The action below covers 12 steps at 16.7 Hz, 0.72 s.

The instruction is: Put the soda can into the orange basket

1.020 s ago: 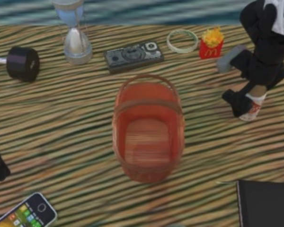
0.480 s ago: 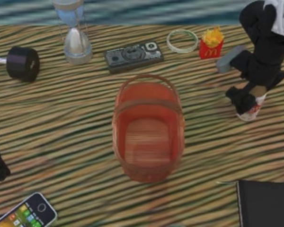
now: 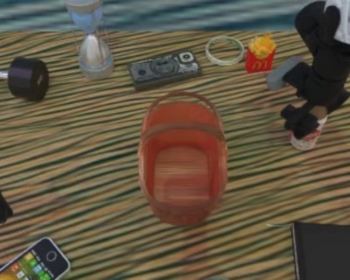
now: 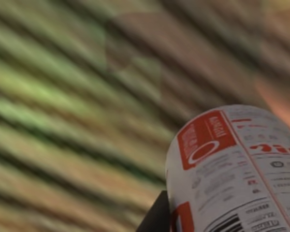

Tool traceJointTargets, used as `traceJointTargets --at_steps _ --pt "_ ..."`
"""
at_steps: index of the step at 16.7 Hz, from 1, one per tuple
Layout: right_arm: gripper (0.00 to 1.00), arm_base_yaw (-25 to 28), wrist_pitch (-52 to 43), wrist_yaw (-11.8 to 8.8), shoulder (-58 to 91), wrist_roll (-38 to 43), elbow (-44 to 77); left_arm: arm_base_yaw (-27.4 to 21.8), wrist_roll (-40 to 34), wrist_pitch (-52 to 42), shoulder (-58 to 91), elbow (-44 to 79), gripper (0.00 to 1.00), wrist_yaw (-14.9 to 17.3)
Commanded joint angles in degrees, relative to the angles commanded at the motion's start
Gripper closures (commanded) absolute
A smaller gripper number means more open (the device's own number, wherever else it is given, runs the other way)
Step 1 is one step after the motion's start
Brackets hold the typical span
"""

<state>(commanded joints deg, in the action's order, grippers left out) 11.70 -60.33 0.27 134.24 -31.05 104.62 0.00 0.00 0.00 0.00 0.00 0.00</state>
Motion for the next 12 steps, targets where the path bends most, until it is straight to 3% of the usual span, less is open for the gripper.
traceJointTargets --at_steps 9,12 --pt "1.00 -0.1 0.0 0.0 -0.1 0.1 0.0 0.0 0.0 0.0 0.0 0.0 0.00 0.0" --pt "1.00 0.4 3.6 -2.3 -0.5 0.9 -1.0 0.0 0.0 0.0 0.0 0.0 0.00 0.0"
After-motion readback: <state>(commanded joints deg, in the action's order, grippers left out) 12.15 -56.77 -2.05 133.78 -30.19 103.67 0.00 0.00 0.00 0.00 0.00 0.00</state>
